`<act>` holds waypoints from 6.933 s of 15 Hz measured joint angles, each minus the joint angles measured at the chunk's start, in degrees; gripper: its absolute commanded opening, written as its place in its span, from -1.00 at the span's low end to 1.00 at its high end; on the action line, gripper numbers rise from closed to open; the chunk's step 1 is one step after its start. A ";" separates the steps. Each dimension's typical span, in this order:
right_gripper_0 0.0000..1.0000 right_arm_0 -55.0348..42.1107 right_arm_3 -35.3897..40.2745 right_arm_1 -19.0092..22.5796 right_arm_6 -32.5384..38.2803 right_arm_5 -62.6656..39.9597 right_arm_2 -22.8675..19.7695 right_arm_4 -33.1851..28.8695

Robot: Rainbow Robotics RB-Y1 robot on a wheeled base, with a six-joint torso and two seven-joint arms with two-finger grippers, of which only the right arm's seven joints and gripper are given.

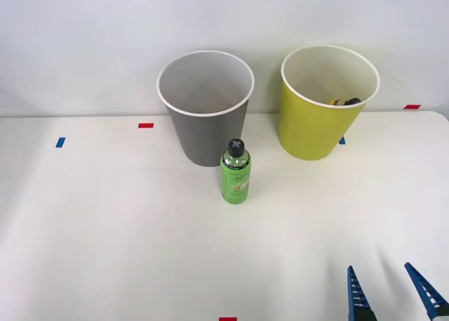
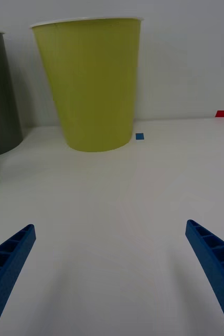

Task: Put cans in the gray bin, plastic bottles in the light green bin

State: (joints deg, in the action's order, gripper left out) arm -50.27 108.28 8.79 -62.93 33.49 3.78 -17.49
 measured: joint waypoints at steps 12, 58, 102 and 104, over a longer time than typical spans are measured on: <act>1.00 0.00 0.00 0.00 0.00 0.00 0.00 0.00; 1.00 43.49 -9.67 19.79 -39.50 -10.18 33.69 44.90; -1.00 58.13 -26.72 7.17 -43.53 -12.17 30.47 40.93; -1.00 58.00 -26.72 7.57 -43.39 -11.68 30.44 41.26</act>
State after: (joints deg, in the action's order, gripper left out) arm 7.73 81.56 16.36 -106.32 21.80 34.22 23.77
